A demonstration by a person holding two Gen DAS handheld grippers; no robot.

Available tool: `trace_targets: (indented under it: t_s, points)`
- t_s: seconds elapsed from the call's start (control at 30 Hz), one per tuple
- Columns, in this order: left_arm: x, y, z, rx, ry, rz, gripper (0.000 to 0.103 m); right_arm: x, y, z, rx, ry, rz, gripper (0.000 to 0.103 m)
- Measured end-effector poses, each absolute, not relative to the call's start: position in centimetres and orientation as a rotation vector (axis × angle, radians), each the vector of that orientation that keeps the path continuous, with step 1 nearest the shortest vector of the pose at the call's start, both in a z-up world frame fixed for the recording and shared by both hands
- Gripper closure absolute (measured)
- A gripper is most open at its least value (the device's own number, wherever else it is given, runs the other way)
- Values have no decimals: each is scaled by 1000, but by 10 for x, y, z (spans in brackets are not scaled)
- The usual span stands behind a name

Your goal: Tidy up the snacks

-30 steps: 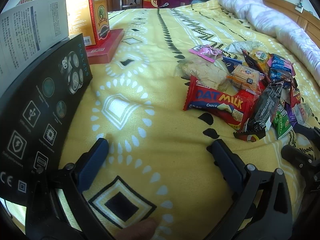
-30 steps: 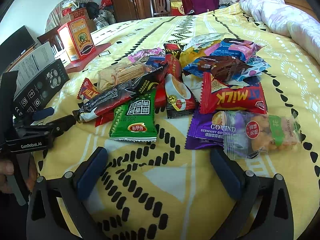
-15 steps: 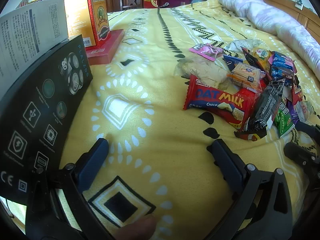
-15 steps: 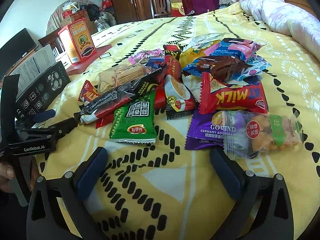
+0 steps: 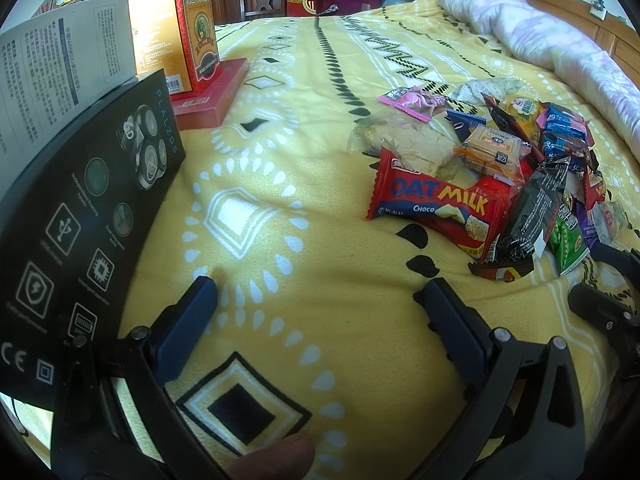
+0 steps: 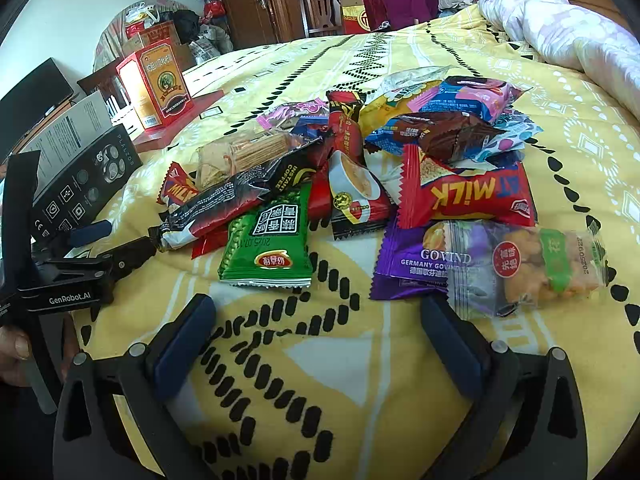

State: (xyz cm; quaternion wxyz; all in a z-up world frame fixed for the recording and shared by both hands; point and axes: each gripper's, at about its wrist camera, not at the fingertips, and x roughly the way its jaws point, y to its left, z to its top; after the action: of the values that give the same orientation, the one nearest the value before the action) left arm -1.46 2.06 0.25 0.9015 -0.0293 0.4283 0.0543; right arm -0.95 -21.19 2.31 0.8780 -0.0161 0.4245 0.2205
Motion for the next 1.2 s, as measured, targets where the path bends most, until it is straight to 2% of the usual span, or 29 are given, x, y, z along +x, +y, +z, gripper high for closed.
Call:
trace_targets:
  t_s: [1.2]
  points:
    - [-12, 20, 0, -52, 889, 116, 0, -10, -212, 24, -33, 885, 460, 0]
